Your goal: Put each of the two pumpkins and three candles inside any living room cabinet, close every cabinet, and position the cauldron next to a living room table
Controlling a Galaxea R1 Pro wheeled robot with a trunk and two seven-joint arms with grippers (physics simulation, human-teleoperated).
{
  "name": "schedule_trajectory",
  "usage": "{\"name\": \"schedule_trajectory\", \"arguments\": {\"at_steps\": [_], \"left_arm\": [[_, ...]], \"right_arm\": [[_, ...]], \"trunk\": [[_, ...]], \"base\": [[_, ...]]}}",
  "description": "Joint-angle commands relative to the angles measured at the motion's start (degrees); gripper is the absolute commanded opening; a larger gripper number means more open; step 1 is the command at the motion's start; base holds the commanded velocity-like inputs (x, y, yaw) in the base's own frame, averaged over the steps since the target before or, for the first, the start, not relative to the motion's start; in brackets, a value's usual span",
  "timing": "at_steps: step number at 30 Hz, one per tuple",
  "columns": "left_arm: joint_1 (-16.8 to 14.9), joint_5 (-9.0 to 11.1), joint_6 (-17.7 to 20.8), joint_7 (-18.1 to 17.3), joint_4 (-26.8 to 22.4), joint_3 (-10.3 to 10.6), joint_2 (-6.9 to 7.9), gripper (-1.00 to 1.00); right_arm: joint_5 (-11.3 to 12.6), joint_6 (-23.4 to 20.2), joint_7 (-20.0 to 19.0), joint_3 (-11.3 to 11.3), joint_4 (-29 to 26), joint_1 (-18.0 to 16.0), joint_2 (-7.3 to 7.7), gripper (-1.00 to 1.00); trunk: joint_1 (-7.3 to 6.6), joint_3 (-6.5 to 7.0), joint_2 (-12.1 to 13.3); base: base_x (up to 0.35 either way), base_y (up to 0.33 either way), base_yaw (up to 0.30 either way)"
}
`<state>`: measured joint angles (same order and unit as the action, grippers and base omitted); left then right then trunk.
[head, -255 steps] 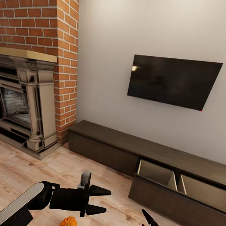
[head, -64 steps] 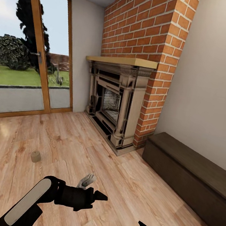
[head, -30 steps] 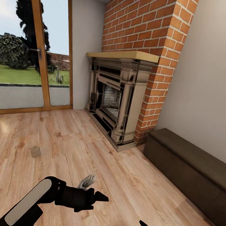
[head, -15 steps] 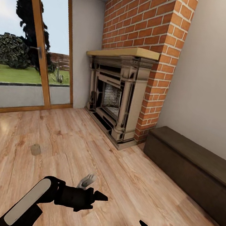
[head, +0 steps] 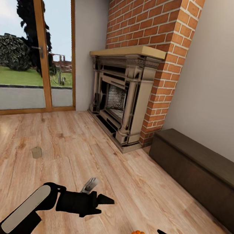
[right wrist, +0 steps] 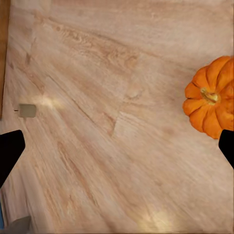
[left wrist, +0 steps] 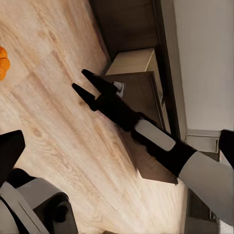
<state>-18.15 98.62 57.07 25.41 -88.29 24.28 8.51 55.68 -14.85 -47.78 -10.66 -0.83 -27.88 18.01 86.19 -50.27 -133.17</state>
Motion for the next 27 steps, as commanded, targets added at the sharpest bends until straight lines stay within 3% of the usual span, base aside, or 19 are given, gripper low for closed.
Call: {"name": "schedule_trajectory", "arguments": {"at_steps": [1,4,8,10,20,27], "left_arm": [[0.0,0.7,0.0,0.5,-0.1,-0.1,0.27,1.0],[0.0,0.7,0.0,-0.8,-0.1,-0.4,1.19,1.0],[0.0,0.6,0.0,-6.5,-0.1,-0.3,2.95,1.0],[0.0,0.6,0.0,-8.0,0.0,-0.1,3.71,1.0],[0.0,0.6,0.0,-9.0,0.0,0.6,4.18,1.0],[0.0,0.6,-0.1,-9.0,0.0,0.7,3.96,1.0]], "right_arm": [[0.6,-1.2,0.0,-0.4,0.0,-0.1,0.78,1.0],[2.3,-3.1,3.9,-0.3,0.1,-0.4,2.13,1.0],[8.5,-4.0,11.3,-0.3,0.0,-0.5,2.34,1.0],[10.0,-3.7,13.0,-0.4,0.0,-0.6,2.27,1.0],[11.4,-1.7,14.5,-0.4,0.0,-0.6,2.03,1.0],[11.4,2.4,15.7,-0.6,0.0,-0.6,2.03,1.0]], "trunk": [[0.22,-0.24,-0.4],[0.87,-0.78,-1.6],[1.75,-1.5,-3.2],[2.19,-1.86,-4.0],[4.39,-3.65,-8.1],[5.54,-4.99,-10.1]], "base": [[0.0,0.0,0.0],[0.0,0.0,0.0],[0.0,0.0,0.0],[0.0,0.0,0.0],[0.0,0.0,0.0],[0.0,0.0,0.0]]}}
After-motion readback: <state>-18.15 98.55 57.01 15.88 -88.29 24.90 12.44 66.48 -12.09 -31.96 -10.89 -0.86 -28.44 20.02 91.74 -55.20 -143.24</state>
